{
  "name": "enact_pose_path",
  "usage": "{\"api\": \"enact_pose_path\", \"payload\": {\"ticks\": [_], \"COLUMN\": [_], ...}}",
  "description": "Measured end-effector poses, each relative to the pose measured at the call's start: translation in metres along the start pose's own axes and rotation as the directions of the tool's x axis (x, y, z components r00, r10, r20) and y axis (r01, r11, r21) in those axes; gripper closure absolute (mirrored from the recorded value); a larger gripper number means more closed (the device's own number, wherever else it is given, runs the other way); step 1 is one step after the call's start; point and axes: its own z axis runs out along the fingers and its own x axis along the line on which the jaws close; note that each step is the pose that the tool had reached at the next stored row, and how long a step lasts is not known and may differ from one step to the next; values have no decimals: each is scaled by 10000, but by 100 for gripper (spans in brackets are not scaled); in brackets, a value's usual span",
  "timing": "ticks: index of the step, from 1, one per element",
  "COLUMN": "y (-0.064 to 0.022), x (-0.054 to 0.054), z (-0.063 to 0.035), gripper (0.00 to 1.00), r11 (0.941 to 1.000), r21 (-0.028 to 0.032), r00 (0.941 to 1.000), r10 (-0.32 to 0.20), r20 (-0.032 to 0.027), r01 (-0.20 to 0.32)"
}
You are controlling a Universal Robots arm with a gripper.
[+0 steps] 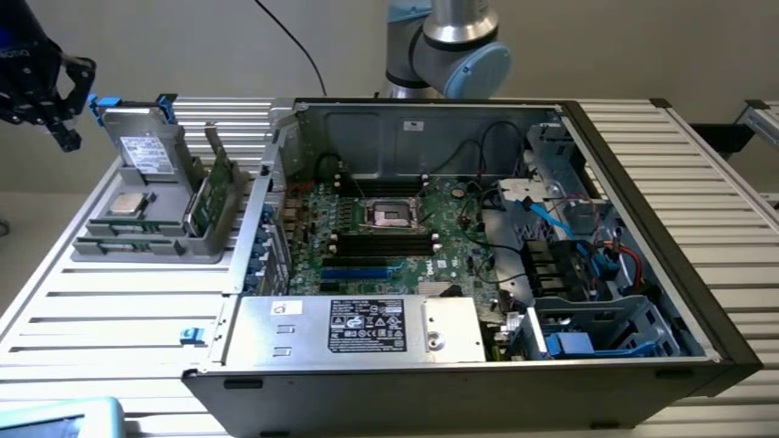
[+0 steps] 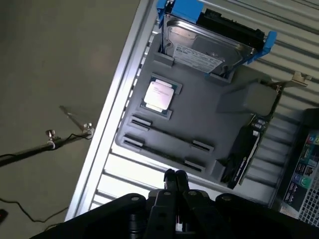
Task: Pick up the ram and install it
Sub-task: 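Pick up the ram and move it above insertion slot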
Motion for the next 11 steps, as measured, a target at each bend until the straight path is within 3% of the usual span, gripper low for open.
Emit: {"api": "enact_pose_path", "payload": {"ticks": [5,11], "y": [0,0], "x": [0,0], "z": [2,2], "gripper": [89,89], "r11": [9959,9803], "r21": [-7,-20], "r00": [9959,9803], "r10": [-903,-1974], "r20": [-34,-74], "r01": [903,1974]}}
